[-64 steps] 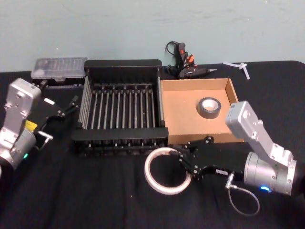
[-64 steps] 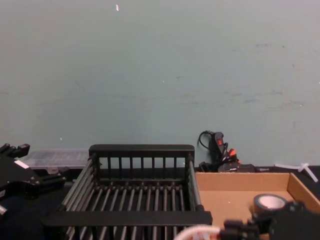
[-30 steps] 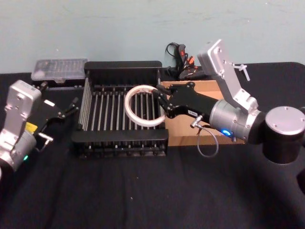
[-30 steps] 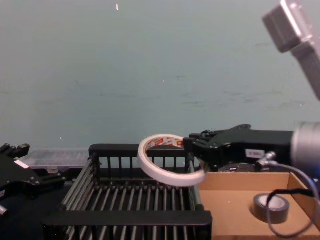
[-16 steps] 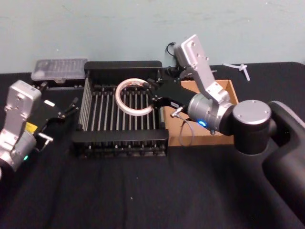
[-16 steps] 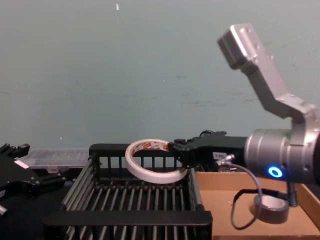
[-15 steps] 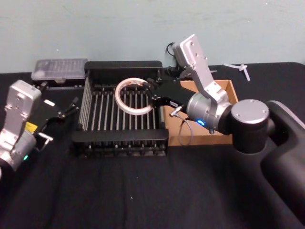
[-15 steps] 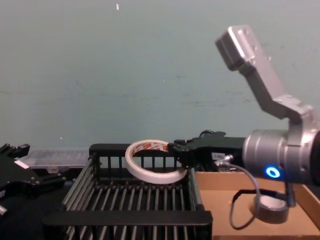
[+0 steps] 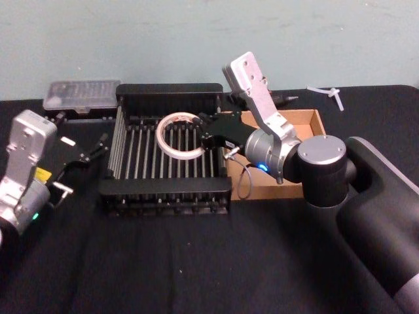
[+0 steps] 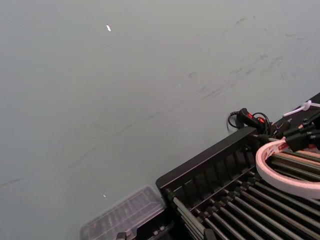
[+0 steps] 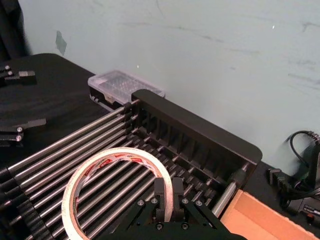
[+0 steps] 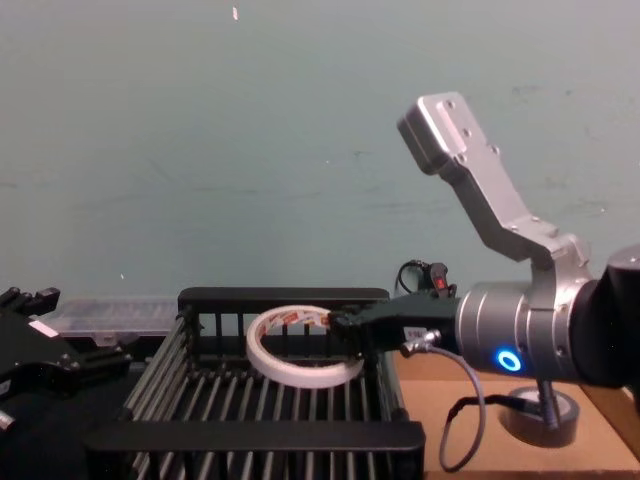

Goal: Pick up the white tape and place it into the black box , Pick up the silver tape and place it into the brown box.

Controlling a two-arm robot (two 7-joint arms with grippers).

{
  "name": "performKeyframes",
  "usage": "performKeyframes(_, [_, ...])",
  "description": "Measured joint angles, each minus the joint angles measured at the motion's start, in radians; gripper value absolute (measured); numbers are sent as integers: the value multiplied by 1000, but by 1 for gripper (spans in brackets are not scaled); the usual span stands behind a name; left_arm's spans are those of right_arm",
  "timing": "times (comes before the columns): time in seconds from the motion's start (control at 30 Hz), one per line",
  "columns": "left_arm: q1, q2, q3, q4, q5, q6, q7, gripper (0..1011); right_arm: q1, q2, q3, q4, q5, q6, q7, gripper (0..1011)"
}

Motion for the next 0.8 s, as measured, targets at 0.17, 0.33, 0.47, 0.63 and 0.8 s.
performKeyframes(0.17, [0,0,0,0,0,0,0,1001,5,-10,1,17,-17,8,6,99])
performKeyframes(0.33, [0,0,0,0,0,0,0,1001,6,-17,5,22,-33,21,7,99])
performKeyframes(0.47, [0,0,0,0,0,0,0,1001,6,-18,5,23,-40,26,6,99])
performKeyframes(0.63, [0,0,0,0,0,0,0,1001,6,-18,5,22,-39,25,6,99])
performKeyframes(0.8, [0,0,0,0,0,0,0,1001,6,-18,5,23,-37,23,6,131])
